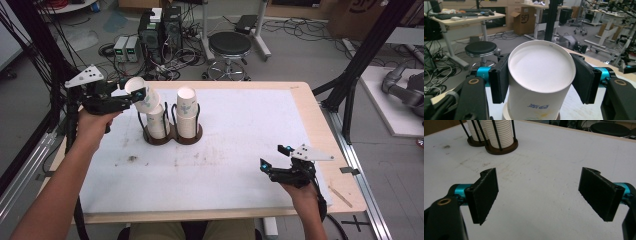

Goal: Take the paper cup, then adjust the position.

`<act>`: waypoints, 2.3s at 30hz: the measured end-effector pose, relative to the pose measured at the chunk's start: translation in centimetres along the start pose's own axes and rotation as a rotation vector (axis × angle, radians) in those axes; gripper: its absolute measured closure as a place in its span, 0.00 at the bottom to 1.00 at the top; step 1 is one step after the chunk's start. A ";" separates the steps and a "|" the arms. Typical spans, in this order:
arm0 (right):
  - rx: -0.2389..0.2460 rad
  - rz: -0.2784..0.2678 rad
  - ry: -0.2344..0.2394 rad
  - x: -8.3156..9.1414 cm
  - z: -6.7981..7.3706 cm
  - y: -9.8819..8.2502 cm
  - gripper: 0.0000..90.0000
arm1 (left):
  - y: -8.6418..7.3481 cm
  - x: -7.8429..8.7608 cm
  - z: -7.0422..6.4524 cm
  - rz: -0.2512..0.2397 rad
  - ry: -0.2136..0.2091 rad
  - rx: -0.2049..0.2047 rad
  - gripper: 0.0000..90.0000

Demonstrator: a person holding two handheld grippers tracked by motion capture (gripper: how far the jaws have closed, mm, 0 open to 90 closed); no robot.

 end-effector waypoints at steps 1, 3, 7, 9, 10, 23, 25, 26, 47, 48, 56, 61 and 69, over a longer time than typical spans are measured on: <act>0.005 0.001 -0.001 0.0 0.0 0.0 0.19 | -0.1 0.2 -0.2 0.001 -0.006 -0.005 0.41; 0.005 0.001 0.003 -0.1 0.0 0.0 0.19 | -0.3 0.6 -0.7 0.005 -0.015 -0.015 0.41; 0.012 0.005 0.007 -0.3 0.1 0.2 0.19 | -0.7 1.4 -1.7 0.004 -0.036 -0.026 0.41; 0.015 0.006 0.011 -0.4 0.2 0.3 0.19 | -1.1 1.7 -2.2 0.010 -0.047 -0.033 0.41; 0.014 0.006 0.016 -0.5 0.2 0.4 0.19 | -1.3 1.8 -2.4 0.010 -0.054 -0.037 0.41; 0.044 0.021 0.061 -1.7 1.1 1.0 0.19 | -4.8 1.0 -4.6 0.024 -0.135 -0.044 0.41; 0.055 0.018 0.074 -1.8 1.3 1.1 0.19 | -5.2 0.8 -4.9 0.025 -0.148 -0.043 0.41; 0.056 0.017 0.080 -1.9 1.4 1.2 0.19 | -5.3 0.7 -5.1 0.026 -0.151 -0.045 0.41; 0.141 0.004 0.224 -3.5 4.1 2.5 0.18 | -7.4 -1.8 -8.8 0.062 -0.258 -0.080 0.41; 0.141 0.004 0.232 -3.6 4.2 2.6 0.19 | -7.4 -1.9 -9.0 0.066 -0.263 -0.087 0.41; 0.178 0.012 0.304 -3.9 5.8 3.5 0.18 | -7.7 -3.3 -10.6 0.092 -0.313 -0.111 0.41; 0.203 0.015 0.332 -4.3 6.4 3.8 0.18 | -7.7 -3.8 -11.4 0.104 -0.334 -0.126 0.41; 0.256 0.028 0.400 -5.1 7.9 4.7 0.18 | -7.8 -4.2 -12.3 0.115 -0.365 -0.147 0.41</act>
Point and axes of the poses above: each handheld gripper's, and its own axes: x roughly backward along the jaws, y roughly out of its top, z roughly to its left, the point moved 6 cm from there along -x, roughly forward along the jaws, and after that the axes turned 11 degrees about z, right-handed, at the moved point
